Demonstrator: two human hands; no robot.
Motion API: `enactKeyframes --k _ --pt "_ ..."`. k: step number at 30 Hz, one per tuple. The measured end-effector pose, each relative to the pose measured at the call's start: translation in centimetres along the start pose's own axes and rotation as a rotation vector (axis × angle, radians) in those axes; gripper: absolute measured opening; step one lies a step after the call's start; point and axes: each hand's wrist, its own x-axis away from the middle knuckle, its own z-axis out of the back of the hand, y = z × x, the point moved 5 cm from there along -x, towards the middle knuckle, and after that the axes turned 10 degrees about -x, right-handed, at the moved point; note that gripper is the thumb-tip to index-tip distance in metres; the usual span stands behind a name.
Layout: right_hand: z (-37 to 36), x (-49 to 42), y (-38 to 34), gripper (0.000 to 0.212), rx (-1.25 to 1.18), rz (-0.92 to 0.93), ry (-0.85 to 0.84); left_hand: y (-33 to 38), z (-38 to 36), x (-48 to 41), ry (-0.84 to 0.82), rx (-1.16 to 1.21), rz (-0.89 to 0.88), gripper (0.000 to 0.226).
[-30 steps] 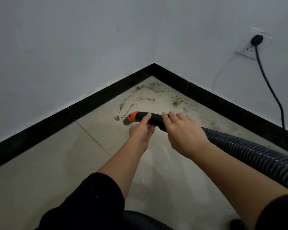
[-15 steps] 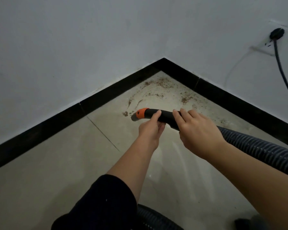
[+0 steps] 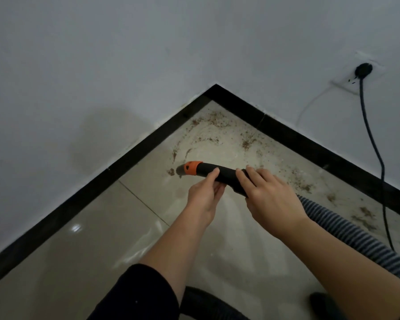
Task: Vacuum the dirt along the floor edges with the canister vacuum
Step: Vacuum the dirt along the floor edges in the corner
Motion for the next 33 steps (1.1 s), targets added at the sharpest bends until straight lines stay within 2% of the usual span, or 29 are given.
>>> enactKeyframes --k 11,17,28,33 --pt "-2.0 0.4 2.1 0.068 0.014 0.015 -0.003 -2.2 -1.6 -1.1 0.079 0.023 -0.047 0.031" --pt "-1.7 0.8 1.7 0.063 -0.039 0.108 -0.013 -2.4 -1.6 -0.2 0.155 0.036 -0.083 0.033" --pt "-2.1 0.1 1.0 0.063 0.003 0.035 -0.089 -2.7 -1.8 -1.8 0.111 0.117 -0.048 0.039" --pt "-3.6 -1.2 0.2 0.064 0.019 0.031 -0.087 -2.3 -0.4 -3.0 0.155 0.138 -0.046 0.029"
